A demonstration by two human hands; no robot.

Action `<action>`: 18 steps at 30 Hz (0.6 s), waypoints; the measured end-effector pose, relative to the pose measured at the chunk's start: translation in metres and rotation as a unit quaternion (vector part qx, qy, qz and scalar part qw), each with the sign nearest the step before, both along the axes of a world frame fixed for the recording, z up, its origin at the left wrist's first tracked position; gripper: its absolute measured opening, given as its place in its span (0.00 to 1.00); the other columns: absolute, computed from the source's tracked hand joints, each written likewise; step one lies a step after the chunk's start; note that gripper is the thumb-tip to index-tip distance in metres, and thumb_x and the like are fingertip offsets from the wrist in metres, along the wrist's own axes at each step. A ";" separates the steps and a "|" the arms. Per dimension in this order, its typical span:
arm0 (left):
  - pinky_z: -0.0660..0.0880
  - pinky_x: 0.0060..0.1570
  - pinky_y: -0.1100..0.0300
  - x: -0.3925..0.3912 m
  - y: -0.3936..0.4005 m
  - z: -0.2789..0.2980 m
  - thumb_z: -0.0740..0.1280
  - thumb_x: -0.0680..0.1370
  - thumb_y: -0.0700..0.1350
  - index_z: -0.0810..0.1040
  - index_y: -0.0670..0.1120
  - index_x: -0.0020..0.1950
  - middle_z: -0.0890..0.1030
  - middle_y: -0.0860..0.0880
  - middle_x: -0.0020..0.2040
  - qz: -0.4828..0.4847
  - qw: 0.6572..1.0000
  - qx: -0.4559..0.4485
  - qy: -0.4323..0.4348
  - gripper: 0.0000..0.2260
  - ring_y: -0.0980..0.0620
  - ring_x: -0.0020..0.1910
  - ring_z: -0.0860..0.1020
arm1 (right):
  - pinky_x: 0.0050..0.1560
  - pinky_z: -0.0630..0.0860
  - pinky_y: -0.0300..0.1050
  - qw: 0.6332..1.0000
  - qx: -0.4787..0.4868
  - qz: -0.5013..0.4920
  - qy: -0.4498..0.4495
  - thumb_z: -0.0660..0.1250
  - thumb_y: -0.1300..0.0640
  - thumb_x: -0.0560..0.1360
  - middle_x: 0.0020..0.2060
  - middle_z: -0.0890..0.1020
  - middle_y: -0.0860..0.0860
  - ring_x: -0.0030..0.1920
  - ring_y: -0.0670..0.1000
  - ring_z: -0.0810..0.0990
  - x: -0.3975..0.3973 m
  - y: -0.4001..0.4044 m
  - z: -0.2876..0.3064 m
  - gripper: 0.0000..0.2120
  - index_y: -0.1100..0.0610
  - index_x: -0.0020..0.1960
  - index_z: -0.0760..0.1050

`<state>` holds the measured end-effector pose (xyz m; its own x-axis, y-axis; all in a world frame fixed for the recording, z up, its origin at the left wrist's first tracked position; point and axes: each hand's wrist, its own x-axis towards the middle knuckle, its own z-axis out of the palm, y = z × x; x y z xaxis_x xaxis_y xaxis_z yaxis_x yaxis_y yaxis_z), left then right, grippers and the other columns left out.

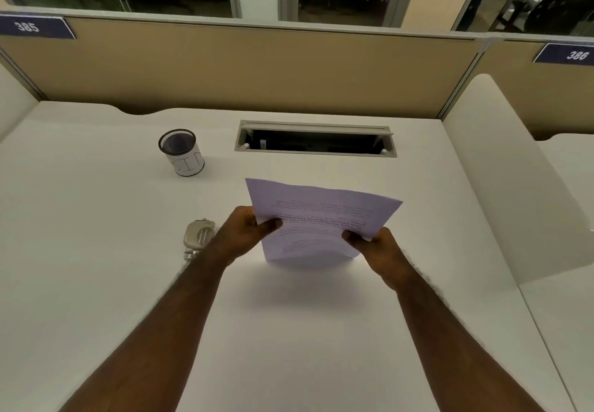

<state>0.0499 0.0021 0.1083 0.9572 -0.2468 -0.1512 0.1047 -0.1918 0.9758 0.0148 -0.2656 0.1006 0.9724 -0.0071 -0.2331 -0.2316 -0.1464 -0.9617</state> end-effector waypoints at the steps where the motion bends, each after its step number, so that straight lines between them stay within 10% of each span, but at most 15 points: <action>1: 0.78 0.58 0.51 -0.001 -0.001 0.002 0.70 0.75 0.42 0.83 0.54 0.53 0.85 0.59 0.51 0.001 1.000 0.003 -0.002 0.09 0.55 0.53 0.82 | 0.58 0.78 0.49 1.000 0.003 -0.002 -0.004 0.71 0.58 0.74 0.48 0.85 0.42 0.51 0.45 0.83 0.000 0.000 0.001 0.10 0.43 0.48 0.81; 11: 0.79 0.54 0.53 -0.003 -0.007 -0.007 0.69 0.76 0.43 0.83 0.51 0.53 0.84 0.56 0.48 0.049 0.998 0.041 0.004 0.08 0.54 0.50 0.82 | 0.56 0.78 0.48 1.000 -0.003 -0.024 0.006 0.72 0.55 0.73 0.51 0.84 0.46 0.56 0.54 0.81 0.001 0.000 -0.009 0.09 0.44 0.51 0.79; 16: 0.81 0.46 0.52 -0.005 -0.008 -0.009 0.68 0.76 0.39 0.82 0.51 0.50 0.85 0.52 0.46 0.155 0.982 -0.086 0.063 0.08 0.47 0.47 0.84 | 0.68 0.69 0.54 0.980 -0.014 -0.182 0.081 0.73 0.48 0.71 0.73 0.67 0.51 0.70 0.54 0.70 -0.003 0.004 -0.023 0.41 0.49 0.77 0.56; 18: 0.82 0.46 0.52 -0.009 -0.010 -0.017 0.67 0.77 0.37 0.80 0.47 0.55 0.85 0.48 0.50 0.186 0.961 -0.168 0.113 0.09 0.46 0.50 0.83 | 0.65 0.71 0.58 0.970 0.073 -0.174 0.154 0.72 0.46 0.72 0.71 0.71 0.51 0.69 0.56 0.71 -0.013 0.010 -0.033 0.37 0.48 0.75 0.59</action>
<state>0.0404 -0.0081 0.0908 0.9408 0.0358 -0.3372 0.3214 0.2224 0.9205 0.0015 -0.2560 0.0680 0.8008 -0.2681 -0.5357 -0.5224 0.1252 -0.8435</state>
